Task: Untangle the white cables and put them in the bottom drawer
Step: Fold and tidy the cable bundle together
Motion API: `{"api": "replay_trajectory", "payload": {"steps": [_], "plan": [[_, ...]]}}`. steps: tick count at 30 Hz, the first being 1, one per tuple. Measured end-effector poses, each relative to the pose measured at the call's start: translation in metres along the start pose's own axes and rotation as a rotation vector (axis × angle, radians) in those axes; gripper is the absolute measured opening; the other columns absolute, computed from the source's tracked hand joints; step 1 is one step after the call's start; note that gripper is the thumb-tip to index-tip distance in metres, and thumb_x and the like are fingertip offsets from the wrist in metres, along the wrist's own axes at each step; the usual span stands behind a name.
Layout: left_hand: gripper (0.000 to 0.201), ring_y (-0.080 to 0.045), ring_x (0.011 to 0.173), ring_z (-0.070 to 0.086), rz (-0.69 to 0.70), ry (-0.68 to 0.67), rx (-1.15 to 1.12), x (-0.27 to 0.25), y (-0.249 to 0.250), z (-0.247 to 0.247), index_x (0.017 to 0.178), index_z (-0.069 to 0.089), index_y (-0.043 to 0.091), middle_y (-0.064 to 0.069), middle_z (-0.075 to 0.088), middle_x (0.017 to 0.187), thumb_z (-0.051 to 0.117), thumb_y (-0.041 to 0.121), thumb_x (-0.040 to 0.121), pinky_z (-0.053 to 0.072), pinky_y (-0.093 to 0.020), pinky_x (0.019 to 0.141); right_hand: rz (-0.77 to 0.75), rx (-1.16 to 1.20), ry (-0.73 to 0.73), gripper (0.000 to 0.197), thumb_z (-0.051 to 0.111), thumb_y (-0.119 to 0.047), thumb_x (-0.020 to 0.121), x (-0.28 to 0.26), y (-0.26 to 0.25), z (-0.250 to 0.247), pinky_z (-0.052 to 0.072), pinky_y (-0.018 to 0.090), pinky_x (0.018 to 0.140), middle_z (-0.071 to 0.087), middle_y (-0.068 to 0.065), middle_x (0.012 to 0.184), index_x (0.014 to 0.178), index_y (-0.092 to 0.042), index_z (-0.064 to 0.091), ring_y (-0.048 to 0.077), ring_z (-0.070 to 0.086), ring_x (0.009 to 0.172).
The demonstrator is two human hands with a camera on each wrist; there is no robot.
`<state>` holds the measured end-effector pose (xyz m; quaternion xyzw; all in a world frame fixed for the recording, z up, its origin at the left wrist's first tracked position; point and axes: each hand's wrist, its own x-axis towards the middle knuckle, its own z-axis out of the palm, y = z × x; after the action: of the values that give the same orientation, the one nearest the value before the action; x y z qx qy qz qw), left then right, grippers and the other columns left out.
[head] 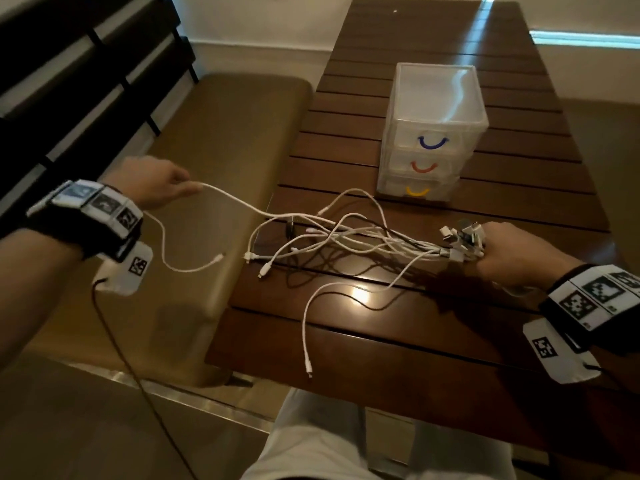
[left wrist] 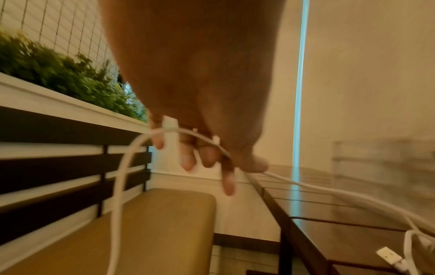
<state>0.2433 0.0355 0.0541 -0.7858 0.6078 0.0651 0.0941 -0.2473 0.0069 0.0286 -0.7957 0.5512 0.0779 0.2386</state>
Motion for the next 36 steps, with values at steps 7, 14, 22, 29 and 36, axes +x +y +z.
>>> {"api": "replay_trajectory", "payload": {"steps": [7,14,22,29,36], "plan": [[0.061,-0.021,0.134,0.041,0.423,0.063,-0.127,-0.024,0.098,0.005,0.146,0.039,0.029,-0.001,0.037,0.151,0.053,0.051,0.092,0.035,-0.035,0.107,-0.065,0.008,0.009,0.025,0.068,-0.043,0.084,0.007,-0.028,0.01,0.038,0.027,0.052,0.063,-0.005,0.068,0.068,-0.028,0.056,0.01,0.057,0.062],[0.101,-0.02,0.141,0.032,0.799,-0.12,-0.231,-0.061,0.224,0.013,0.154,0.018,0.022,-0.002,0.035,0.155,0.069,0.06,0.076,0.017,-0.038,0.118,-0.187,0.052,0.083,0.009,0.069,-0.028,0.073,0.011,-0.054,0.007,0.054,0.042,0.063,0.065,-0.004,0.07,0.073,-0.023,0.062,0.016,0.061,0.065],[0.025,-0.016,0.075,0.06,0.801,0.006,-0.203,-0.049,0.215,0.025,0.096,0.067,0.024,0.005,0.066,0.08,0.058,0.046,0.092,0.04,-0.029,0.064,-0.259,-0.014,0.153,0.009,0.071,-0.021,0.079,0.004,-0.06,-0.011,0.051,0.038,0.063,0.061,-0.003,0.071,0.075,-0.018,0.062,0.02,0.058,0.068],[0.031,-0.007,0.053,0.054,0.392,-0.205,-0.113,-0.02,0.111,0.023,0.062,0.059,0.029,0.007,0.058,0.058,0.066,0.045,0.087,0.039,-0.019,0.047,-0.223,-0.042,0.186,0.008,0.071,-0.025,0.08,0.006,-0.049,-0.022,0.053,0.039,0.064,0.066,0.001,0.074,0.08,-0.018,0.067,0.021,0.061,0.07],[0.029,-0.007,0.055,0.057,0.332,-0.241,-0.178,-0.022,0.094,0.036,0.063,0.057,0.033,0.007,0.061,0.061,0.066,0.05,0.085,0.035,-0.022,0.049,-0.194,-0.014,0.155,0.012,0.069,-0.024,0.078,0.009,-0.052,-0.014,0.047,0.037,0.059,0.061,-0.001,0.07,0.074,-0.018,0.059,0.022,0.059,0.068]]}}
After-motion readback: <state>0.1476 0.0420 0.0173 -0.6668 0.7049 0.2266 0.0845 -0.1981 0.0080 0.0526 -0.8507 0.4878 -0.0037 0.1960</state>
